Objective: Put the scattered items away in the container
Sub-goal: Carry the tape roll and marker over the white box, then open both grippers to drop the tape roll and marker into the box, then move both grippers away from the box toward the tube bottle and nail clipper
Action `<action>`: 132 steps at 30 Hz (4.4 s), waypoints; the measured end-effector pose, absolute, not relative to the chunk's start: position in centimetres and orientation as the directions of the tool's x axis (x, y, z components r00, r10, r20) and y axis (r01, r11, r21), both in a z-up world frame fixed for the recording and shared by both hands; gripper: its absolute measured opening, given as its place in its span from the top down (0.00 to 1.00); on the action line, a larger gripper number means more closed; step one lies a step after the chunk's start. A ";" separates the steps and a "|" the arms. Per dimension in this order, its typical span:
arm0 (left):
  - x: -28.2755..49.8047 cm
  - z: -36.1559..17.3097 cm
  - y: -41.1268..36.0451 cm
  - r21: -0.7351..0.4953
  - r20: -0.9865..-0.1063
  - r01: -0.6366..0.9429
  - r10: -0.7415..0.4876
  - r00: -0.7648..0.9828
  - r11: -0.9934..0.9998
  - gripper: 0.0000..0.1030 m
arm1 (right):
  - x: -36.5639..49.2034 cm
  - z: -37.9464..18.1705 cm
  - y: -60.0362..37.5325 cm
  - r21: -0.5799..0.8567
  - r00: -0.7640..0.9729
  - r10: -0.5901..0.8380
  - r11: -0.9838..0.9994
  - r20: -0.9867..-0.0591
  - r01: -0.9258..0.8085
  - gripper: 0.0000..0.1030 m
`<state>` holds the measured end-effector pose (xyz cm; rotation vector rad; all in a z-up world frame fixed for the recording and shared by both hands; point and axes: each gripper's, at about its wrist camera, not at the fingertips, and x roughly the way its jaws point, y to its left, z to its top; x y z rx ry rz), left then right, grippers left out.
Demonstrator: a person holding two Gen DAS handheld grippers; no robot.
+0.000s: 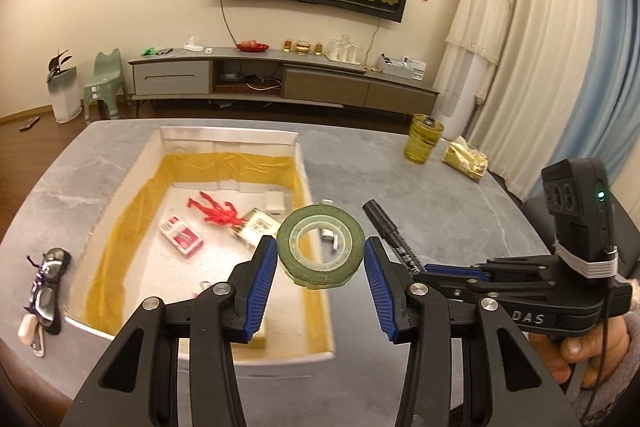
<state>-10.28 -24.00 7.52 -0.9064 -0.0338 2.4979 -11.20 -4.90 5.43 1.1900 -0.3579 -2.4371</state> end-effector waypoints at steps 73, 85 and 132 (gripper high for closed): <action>-24.0 1.6 -27.6 -0.223 -0.810 -0.304 0.350 -0.471 -0.926 0.42 | -35.7 3.6 -16.1 0.083 -0.448 -0.284 -0.905 -0.848 0.417 0.71; -23.2 2.4 -26.4 -0.211 -0.803 -0.331 0.356 -0.478 -0.920 0.42 | -34.3 3.9 -14.7 0.175 -0.425 -0.346 -0.904 -0.836 0.391 0.71; -17.3 4.6 -16.1 -0.239 -0.763 -0.506 0.483 -0.430 -0.829 0.42 | -29.3 -5.9 -3.9 -0.031 -0.473 -0.096 -0.967 -0.876 0.254 0.83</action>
